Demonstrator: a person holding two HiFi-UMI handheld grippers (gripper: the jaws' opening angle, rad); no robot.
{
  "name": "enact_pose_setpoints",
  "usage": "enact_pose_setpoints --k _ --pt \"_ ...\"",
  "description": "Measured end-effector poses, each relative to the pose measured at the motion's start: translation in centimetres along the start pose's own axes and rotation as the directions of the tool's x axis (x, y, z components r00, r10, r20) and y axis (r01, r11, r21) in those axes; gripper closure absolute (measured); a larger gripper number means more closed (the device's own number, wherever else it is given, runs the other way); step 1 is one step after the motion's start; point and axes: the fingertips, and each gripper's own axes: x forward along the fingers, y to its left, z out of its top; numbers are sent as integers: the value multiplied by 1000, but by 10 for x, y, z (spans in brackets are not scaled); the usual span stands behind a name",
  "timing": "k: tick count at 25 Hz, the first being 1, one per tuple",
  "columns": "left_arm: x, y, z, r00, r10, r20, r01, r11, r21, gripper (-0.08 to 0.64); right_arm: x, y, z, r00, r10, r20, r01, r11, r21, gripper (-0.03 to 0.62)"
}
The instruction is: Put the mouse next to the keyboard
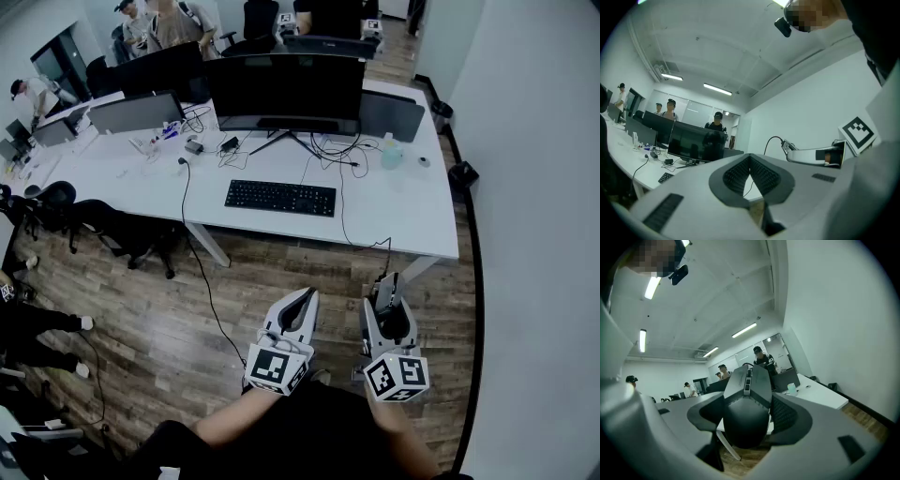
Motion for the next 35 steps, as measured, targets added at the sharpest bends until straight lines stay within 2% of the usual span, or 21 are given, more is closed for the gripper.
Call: enact_pose_setpoints --k 7,15,28,35 --pt "0 -22 -10 1000 -5 -4 5 1000 8 554 -11 -12 -9 1000 11 0 -11 1000 -3 285" --pt "3 -29 -19 1000 17 -24 -17 1000 7 554 -12 -36 -21 999 -39 -37 40 998 39 285" --pt "83 21 -36 999 16 -39 -15 1000 10 554 66 -66 -21 991 -103 -90 105 994 14 285" --pt "143 60 -48 998 0 -68 -3 999 -32 554 131 -88 -22 978 -156 -139 160 987 17 285"
